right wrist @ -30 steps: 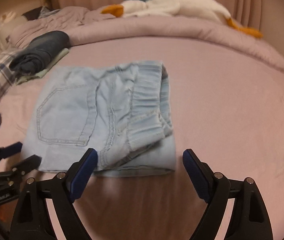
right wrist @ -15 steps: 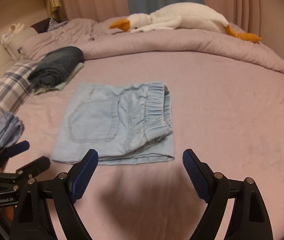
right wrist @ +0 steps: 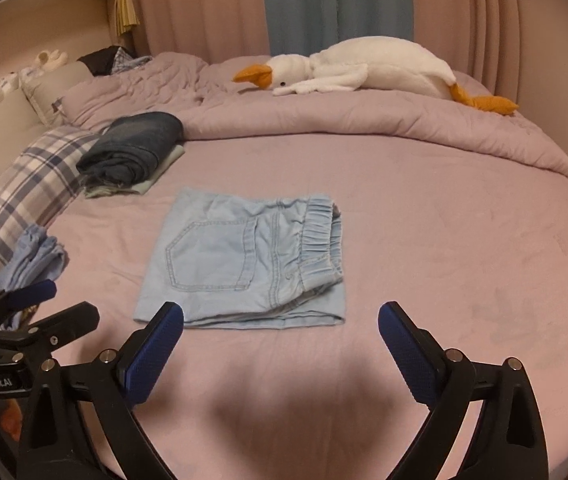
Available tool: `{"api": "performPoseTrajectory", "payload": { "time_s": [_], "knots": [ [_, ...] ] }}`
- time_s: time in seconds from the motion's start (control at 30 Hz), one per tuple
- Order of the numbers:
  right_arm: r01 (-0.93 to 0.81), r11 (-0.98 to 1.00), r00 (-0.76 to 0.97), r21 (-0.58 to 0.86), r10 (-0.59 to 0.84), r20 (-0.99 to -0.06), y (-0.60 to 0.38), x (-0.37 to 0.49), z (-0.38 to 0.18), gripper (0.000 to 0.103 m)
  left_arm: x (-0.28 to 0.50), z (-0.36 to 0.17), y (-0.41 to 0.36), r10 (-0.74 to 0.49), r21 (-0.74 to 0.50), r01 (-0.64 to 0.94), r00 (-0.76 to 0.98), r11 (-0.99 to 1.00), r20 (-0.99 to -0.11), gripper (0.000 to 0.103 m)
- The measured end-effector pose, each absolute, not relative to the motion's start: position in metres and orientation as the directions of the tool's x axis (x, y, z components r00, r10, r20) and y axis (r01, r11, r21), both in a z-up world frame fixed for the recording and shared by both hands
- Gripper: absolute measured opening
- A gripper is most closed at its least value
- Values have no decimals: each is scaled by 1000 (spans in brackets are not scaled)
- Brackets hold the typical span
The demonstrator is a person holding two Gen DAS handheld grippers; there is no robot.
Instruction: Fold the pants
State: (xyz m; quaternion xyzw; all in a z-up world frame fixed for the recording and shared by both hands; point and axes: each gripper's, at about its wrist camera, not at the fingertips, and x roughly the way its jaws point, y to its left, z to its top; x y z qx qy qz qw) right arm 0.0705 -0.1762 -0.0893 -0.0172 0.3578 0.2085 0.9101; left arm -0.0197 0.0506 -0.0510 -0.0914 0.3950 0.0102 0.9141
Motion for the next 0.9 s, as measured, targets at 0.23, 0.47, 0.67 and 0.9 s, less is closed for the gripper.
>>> {"api": "performPoseTrajectory", "payload": {
  "time_s": [0.23, 0.47, 0.67, 0.9],
  "knots": [
    [-395, 913, 675, 105, 366, -640, -174, 63, -81, 102, -25, -45, 50, 12, -103, -126, 688, 987, -726, 102],
    [-396, 914, 675, 90, 356, -647, -167, 61, -81, 102, -22, -55, 52, 36, -81, -145, 662, 986, -748, 102],
    [-381, 917, 633, 118, 352, -689, -164, 65, -94, 102, -21, -61, 52, 43, -72, -150, 645, 986, -763, 102],
    [-388, 915, 641, 109, 353, -681, -164, 64, -90, 102, -20, -61, 50, 48, -68, -152, 645, 986, -762, 102]
  ]
}}
